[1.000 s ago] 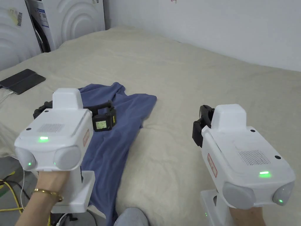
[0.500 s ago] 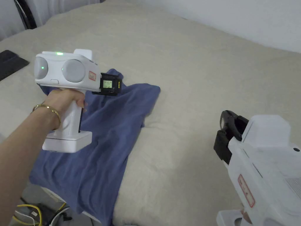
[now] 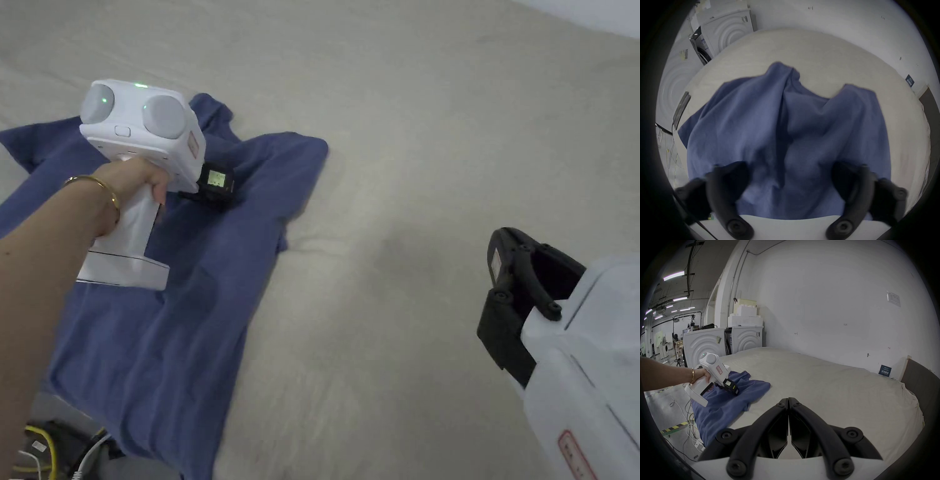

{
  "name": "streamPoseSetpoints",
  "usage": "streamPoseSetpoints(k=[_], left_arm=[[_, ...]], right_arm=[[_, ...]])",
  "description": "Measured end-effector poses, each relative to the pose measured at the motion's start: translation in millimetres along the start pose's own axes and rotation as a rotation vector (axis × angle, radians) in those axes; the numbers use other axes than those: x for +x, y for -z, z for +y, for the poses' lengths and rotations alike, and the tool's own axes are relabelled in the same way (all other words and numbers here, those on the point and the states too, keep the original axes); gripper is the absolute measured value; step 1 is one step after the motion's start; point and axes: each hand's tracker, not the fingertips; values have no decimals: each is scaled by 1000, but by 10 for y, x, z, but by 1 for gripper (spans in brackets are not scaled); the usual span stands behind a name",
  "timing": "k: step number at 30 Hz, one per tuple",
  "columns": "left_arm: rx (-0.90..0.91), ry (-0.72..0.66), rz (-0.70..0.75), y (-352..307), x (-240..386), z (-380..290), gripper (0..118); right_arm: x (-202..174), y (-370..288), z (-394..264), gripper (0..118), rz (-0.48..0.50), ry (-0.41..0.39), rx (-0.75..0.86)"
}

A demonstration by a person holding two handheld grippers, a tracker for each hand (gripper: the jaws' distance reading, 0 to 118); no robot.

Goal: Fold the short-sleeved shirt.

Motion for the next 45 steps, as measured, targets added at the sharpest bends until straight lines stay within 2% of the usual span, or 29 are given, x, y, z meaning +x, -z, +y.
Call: streamPoseSetpoints(k=[1,3,5,8,12,16,20,24,27,31,36,38,41,45], left_arm=[[-2,-18,-12,3,2,-27,75],[25,-19,-39,-79,33,-59,50],[18,21,-30,-132,100,-63,0],[32,0,-3,-208,119,-114,0],[210,43,39,-672,94,-226,0],[339,-110,-23,-1378,-137,-426,0],[430,-172,-79,-2044,-426,-748,0],[562,-249,-142,-2730,-643,-989,0],[676,-240,-172,-3333,-691,-1044,0],[824,-213,-282,-4153,-566,-1075,0],[973,-89,-380,-5075,-116,-1059,0],[1013,-73,-431,-5322,70,-994,0],[1063,-14,-393,-5594,453,-851,0],[1060,17,-487,-5786,963,-663,0]], right_arm=[[13,4,-17,0,-2,-3,-5],[48,4,-57,0,-2,6,-23],[72,-14,-95,0,-8,33,-34],[100,-101,-109,0,-14,70,-41],[104,-289,-99,0,-43,40,-27],[116,-547,-42,0,-36,57,3],[60,-871,-2,0,-33,-12,38],[9,-1196,22,0,-29,-34,69],[-18,-1425,37,0,-32,-47,98],[2,-1710,49,0,-55,-38,137],[179,-2106,112,0,-113,-18,202],[280,-2254,143,0,-153,-14,228],[458,-2495,161,0,-222,-9,258],[709,-2819,102,0,-321,10,276]])
